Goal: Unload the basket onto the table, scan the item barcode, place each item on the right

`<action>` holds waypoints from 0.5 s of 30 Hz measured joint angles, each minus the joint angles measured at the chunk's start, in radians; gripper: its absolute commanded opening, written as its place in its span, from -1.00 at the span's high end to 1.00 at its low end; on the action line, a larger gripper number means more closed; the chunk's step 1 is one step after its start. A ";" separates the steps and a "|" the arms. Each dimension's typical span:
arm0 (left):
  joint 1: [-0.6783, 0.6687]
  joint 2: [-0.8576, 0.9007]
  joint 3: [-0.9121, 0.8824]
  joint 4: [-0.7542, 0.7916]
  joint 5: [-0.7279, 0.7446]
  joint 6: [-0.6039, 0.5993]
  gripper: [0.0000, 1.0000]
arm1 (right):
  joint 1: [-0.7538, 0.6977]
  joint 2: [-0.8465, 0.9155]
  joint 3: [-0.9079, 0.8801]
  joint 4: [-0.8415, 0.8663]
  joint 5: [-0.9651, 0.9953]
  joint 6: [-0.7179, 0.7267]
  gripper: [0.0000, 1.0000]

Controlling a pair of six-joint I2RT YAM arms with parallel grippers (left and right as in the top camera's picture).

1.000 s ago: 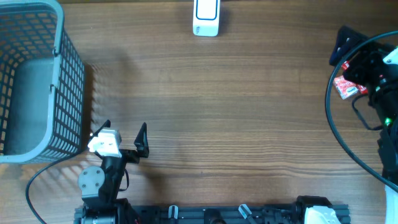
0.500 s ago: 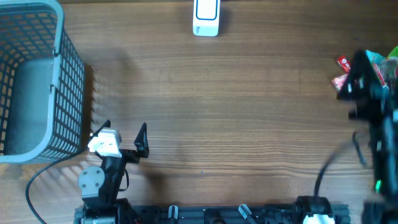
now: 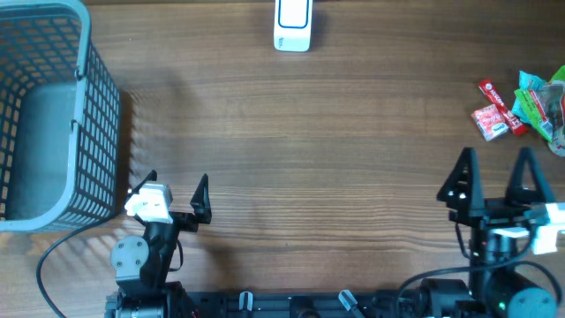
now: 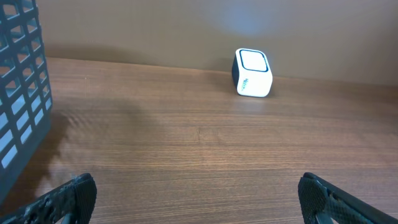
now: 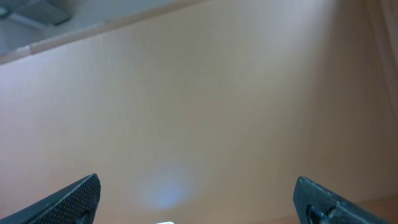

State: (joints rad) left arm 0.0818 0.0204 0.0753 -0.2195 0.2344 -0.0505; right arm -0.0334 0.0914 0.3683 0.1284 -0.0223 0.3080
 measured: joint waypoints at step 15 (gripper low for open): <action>0.000 0.000 0.000 0.000 0.000 0.000 -1.00 | 0.019 -0.074 -0.353 0.092 0.007 -0.013 -0.99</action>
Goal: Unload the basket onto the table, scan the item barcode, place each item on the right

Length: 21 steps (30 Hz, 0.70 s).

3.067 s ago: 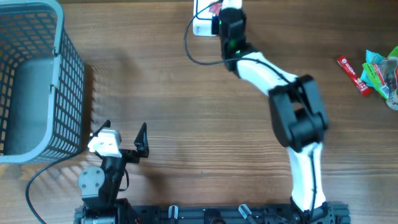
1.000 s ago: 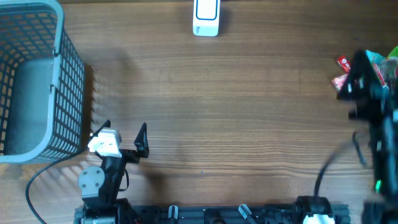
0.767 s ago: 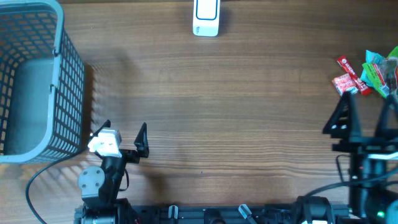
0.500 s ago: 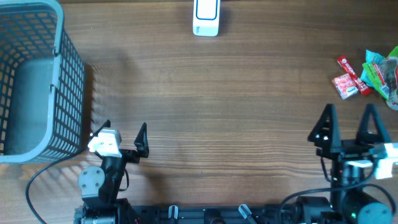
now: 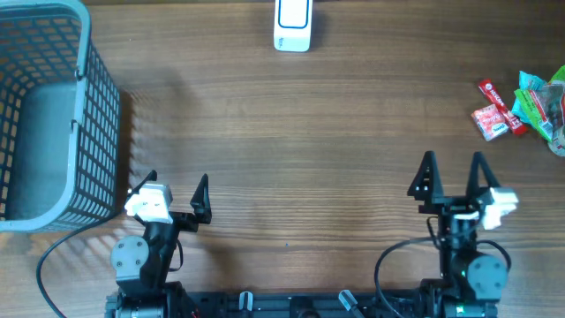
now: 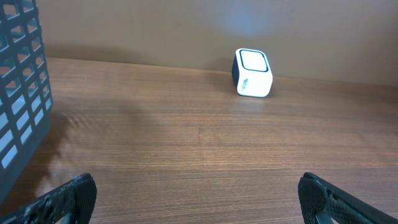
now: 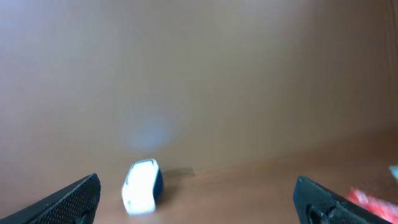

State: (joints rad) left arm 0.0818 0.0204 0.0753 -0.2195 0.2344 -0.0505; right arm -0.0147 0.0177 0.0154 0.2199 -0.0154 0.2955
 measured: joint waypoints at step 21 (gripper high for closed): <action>0.000 0.000 0.000 0.000 0.000 0.000 -1.00 | 0.012 -0.002 -0.009 -0.220 0.005 -0.093 -1.00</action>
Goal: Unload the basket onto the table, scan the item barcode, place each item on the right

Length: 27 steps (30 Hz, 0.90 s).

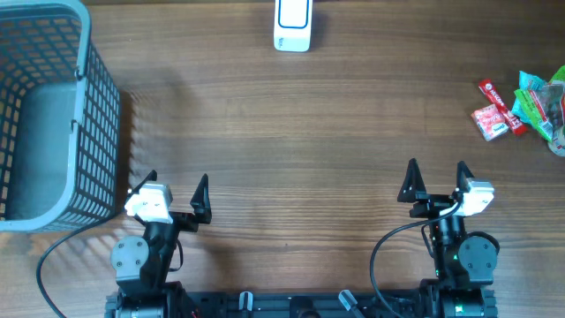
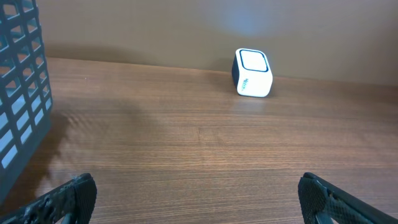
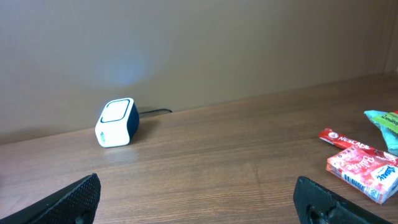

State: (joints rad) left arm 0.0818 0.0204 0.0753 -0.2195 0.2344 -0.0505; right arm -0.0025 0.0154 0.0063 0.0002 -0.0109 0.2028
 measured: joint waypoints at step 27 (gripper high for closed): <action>-0.094 -0.006 -0.059 0.144 -0.167 -0.056 -1.00 | 0.000 0.000 0.000 0.000 0.000 0.000 -0.99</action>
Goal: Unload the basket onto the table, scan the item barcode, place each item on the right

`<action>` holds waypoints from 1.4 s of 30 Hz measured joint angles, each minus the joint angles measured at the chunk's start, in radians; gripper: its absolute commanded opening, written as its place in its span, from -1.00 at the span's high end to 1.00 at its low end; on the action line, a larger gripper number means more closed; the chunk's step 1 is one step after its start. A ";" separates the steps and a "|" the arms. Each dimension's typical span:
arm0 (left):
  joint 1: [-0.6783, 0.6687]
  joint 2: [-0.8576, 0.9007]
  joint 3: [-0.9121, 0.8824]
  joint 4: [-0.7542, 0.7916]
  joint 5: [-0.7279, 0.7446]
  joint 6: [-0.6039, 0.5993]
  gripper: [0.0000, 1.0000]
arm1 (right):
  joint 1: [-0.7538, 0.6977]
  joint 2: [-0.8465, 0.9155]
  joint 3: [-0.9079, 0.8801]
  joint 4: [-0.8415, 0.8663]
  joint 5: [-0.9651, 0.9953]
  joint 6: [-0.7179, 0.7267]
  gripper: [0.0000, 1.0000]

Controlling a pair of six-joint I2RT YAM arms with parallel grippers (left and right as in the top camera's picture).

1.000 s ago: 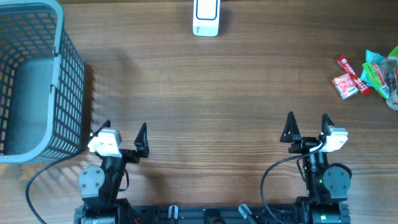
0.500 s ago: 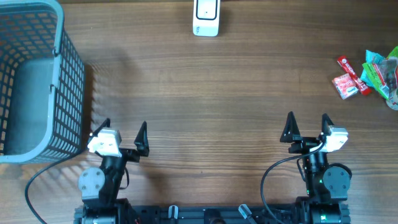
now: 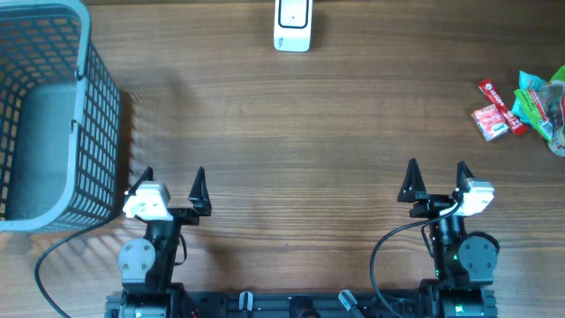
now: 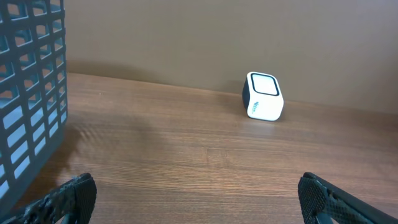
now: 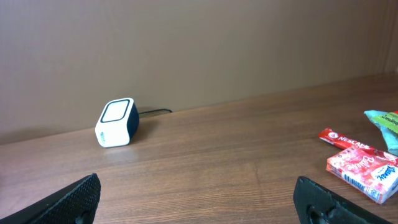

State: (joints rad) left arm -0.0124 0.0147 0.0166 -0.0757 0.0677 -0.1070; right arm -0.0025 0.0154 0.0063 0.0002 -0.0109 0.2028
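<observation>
The white barcode scanner [image 3: 292, 25] with a dark-rimmed window stands at the far edge of the table, also seen as the scanner [image 4: 263, 104] and the scanner [image 5: 117, 122]. Snack items lie at the far right: a red-and-white packet [image 3: 492, 122], a red Nescafe stick [image 3: 501, 94] and a green wrapper [image 3: 538, 104]; the packet [image 5: 362, 171] shows at the right wrist. My left gripper [image 3: 170, 185] and right gripper [image 3: 435, 178] stand open near the front edge, both empty.
A grey mesh basket [image 3: 53, 115] fills the far left of the wooden table [image 3: 300, 132]; its wall [image 4: 31, 93] shows close to the left gripper. A dark cable leaves the scanner along the back wall.
My left gripper has turned slightly, so the scanner and basket sit further right in its view. The right gripper has not moved. Both stay open.
My right gripper was at the far right, its camera facing the wall. It then stood further left and lower, with the scanner entering its view. By 0.9 s ago it rested near the front edge facing scanner and snacks. The left gripper only shifted slightly now.
</observation>
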 measured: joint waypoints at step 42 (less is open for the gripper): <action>-0.007 0.000 -0.001 0.008 0.034 0.088 -1.00 | 0.000 0.000 0.000 0.000 0.000 0.000 -0.99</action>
State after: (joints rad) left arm -0.0196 0.0143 0.0154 -0.0681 0.1013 -0.0189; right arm -0.0025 0.0154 0.0063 0.0002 -0.0109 0.2028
